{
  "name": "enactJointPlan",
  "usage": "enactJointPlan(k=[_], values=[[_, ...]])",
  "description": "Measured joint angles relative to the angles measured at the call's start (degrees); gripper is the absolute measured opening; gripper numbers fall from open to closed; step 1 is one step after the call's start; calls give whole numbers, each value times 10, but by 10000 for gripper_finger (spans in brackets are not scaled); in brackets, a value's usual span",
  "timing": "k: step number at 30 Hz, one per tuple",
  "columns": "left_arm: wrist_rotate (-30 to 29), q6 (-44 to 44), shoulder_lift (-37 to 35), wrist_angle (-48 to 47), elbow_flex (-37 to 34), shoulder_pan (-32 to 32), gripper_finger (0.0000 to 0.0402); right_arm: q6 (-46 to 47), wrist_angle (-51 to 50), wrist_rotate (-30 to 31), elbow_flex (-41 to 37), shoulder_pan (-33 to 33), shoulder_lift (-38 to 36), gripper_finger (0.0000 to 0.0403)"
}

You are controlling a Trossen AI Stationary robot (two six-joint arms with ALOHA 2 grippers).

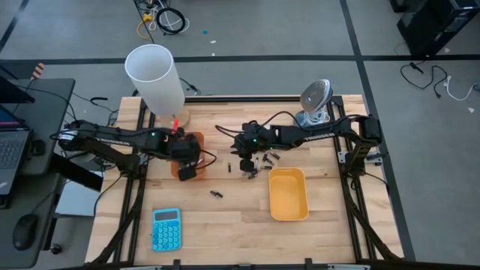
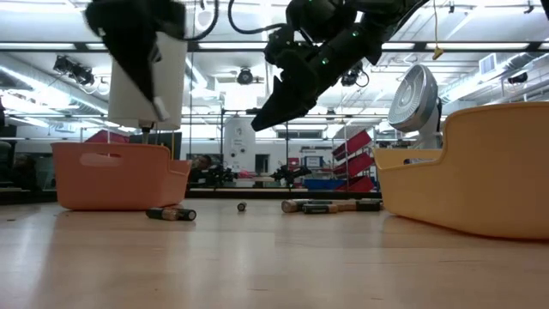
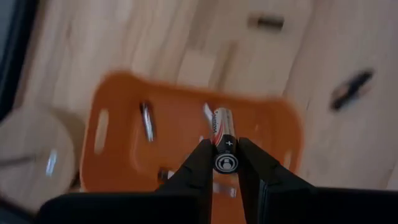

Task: Sort batteries
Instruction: Put the silver battery into the orange bin

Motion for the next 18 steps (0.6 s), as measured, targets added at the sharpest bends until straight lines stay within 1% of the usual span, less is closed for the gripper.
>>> enactJointPlan(k=[3, 12, 18], values=[[2, -2, 0, -26, -11, 0, 42, 0, 0, 0, 0, 0, 0, 90], [-4, 2, 0, 41, -76, 29, 42, 0, 0, 0, 0, -4, 0, 90], [-11, -30, 3, 50, -87, 65, 42, 0, 1, 0, 0, -4, 0, 91]])
